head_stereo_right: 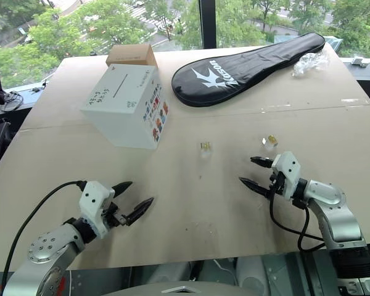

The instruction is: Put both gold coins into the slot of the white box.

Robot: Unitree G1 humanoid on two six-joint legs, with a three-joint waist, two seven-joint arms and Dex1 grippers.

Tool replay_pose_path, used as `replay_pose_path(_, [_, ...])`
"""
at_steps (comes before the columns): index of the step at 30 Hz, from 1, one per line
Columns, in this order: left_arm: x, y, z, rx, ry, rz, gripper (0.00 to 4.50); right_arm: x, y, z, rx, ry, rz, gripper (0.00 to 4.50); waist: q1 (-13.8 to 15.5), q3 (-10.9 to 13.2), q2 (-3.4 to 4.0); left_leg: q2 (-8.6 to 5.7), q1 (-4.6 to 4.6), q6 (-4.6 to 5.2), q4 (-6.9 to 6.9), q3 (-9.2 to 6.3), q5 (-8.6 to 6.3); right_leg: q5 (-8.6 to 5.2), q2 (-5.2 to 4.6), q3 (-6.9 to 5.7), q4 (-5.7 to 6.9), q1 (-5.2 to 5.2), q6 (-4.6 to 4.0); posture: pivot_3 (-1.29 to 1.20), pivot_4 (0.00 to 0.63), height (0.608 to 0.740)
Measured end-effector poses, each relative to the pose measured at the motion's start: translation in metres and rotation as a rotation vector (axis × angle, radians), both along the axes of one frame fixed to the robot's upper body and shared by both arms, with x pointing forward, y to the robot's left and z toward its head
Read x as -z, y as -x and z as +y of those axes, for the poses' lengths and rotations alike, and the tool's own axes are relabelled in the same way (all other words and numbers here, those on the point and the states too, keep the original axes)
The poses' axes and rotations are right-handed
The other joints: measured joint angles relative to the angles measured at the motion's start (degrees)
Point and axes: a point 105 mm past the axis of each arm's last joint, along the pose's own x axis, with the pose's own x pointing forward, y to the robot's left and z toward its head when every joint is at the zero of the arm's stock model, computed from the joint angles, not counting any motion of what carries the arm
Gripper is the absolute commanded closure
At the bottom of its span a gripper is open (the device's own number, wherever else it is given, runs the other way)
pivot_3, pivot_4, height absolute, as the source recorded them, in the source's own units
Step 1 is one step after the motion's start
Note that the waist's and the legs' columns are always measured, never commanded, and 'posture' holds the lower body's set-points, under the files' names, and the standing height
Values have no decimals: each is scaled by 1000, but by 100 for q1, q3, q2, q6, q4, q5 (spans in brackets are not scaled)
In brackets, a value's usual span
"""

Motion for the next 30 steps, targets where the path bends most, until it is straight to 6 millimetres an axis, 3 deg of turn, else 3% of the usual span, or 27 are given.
replay_pose_path(23, [-7, -4, -4, 29, 24, -11, 106, 6, -1, -8, 47, 0, 16, 719, 0, 0, 0, 0, 0, 0, 0, 1, 0, 0, 0, 0, 0, 0, 0, 0, 150, 740])
replay_pose_path(26, [-9, -5, -5, 37, 31, -17, 106, 3, -9, -16, 110, -19, 0, 719, -2, 0, 0, 0, 1, 0, 0, 2, 0, 0, 0, 2, 1, 0, 0, 0, 150, 740])
replay_pose_path(30, [-28, -5, -19, 110, 70, -77, 106, -13, -26, -24, 197, -43, -91, 719, -3, 0, 0, 0, 1, 0, 1, 2, 0, 0, 1, 3, 2, 0, 0, 0, 150, 740])
